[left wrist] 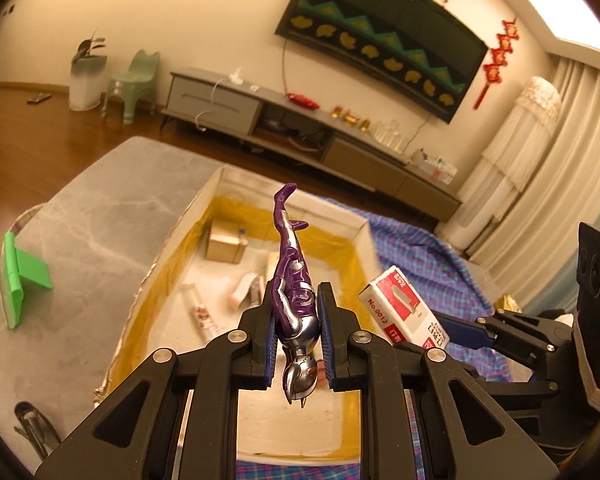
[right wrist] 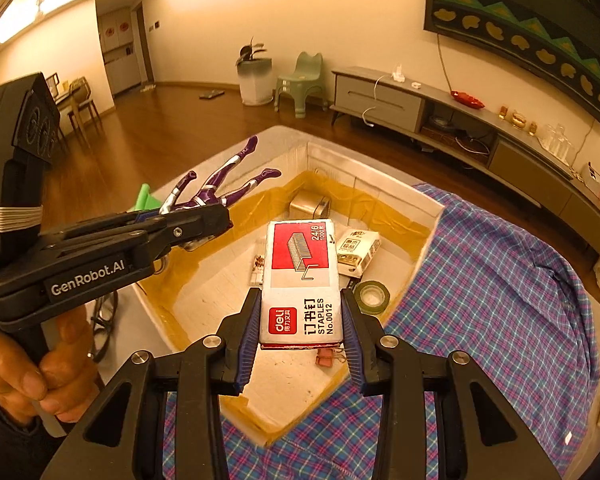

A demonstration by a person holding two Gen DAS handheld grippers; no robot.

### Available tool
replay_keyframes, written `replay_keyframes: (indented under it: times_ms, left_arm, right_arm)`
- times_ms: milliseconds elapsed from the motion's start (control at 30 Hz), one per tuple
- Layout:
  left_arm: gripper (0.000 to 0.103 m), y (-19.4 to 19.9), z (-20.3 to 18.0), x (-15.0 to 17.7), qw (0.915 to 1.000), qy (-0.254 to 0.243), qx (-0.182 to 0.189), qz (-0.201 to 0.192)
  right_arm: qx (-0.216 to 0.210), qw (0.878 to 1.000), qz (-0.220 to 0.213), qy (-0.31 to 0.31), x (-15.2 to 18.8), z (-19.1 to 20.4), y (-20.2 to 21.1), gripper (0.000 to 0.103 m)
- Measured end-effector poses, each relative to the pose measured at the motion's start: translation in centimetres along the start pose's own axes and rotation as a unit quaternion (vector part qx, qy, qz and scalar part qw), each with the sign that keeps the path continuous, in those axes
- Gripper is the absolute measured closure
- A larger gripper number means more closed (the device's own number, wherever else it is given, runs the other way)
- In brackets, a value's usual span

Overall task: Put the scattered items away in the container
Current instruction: 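Carry the staples box and purple figure in both grippers over the white box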

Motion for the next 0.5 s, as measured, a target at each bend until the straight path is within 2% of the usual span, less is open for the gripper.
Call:
replay_keyframes:
  times_ms: [500]
  left_arm:
    - [0.084,-3.5,4.2,2.2,0.9960,0.047,-0.037,0.067]
  right_arm:
    - [0.009,0.996,0.080,0.044,-0.4,0.6,-8.2,0.064]
Point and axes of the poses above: each gripper's, at about its wrist camera, not at the fingertips, and y roughly against the way its jaws point, z to its left, x to its underside, the point moved 9 cm from there along -y, roughly the way its jaws point, and after that the axes turned 6 degrees about x, right-handed, at the moved point
